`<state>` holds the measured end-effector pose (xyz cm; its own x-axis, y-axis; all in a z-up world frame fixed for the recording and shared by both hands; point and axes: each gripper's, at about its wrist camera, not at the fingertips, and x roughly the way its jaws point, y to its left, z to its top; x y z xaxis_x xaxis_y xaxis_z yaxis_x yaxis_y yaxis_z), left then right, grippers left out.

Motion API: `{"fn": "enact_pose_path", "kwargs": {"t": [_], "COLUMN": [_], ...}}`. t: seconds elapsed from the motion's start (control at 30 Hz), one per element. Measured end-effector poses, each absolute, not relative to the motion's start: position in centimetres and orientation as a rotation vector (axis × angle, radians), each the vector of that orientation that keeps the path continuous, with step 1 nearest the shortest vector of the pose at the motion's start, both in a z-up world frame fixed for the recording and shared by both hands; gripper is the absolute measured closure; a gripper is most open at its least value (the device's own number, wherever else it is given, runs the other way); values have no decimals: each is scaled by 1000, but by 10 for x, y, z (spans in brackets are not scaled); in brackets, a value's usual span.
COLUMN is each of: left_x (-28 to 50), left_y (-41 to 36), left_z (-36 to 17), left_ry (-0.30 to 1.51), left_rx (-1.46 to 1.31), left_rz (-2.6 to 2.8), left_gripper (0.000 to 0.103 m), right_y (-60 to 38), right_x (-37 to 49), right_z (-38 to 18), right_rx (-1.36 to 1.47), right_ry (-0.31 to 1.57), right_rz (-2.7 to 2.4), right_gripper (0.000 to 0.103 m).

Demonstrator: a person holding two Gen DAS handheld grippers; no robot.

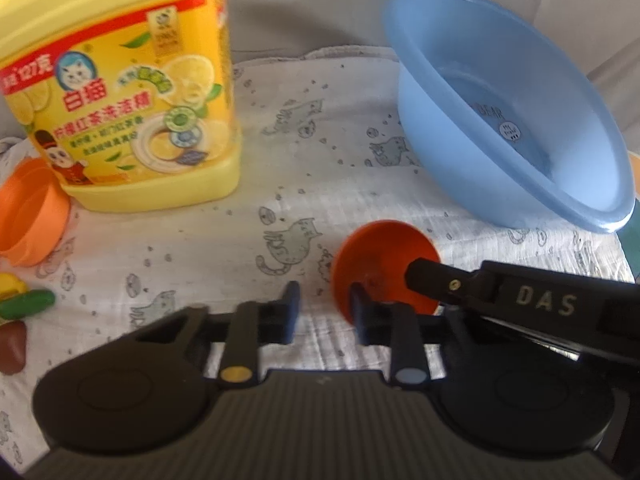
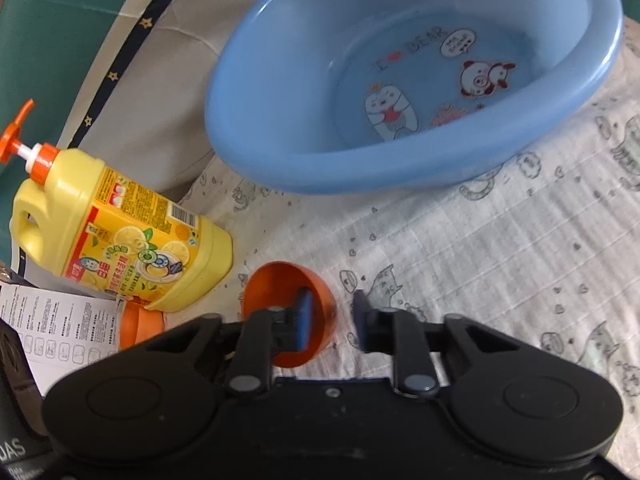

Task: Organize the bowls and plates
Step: 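Move both grippers to the small orange bowl and close on its rim, then carry the orange bowl with both grippers into the clear bowl, open both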

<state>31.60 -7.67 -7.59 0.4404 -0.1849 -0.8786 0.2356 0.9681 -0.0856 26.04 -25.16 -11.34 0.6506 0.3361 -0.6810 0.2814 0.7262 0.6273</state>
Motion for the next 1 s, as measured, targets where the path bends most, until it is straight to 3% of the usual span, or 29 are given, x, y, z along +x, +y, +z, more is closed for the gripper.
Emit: {"fn": "enact_pose_path", "kwargs": {"t": [0.1, 0.53, 1.0], "left_x": [313, 272, 171], "left_y": [-82, -64, -4], "left_z": [-77, -47, -2], "left_ry": [1081, 1066, 1041], "left_rx": [75, 129, 82], "left_rz": [-275, -279, -243], "left_gripper": [92, 93, 92], "right_y": [-246, -219, -157], "right_x": [260, 224, 135], "right_z": [-112, -87, -43], "right_rx": [773, 720, 635], "right_ry": [886, 899, 911], "right_rz": [49, 77, 153], "right_gripper": [89, 89, 89]}}
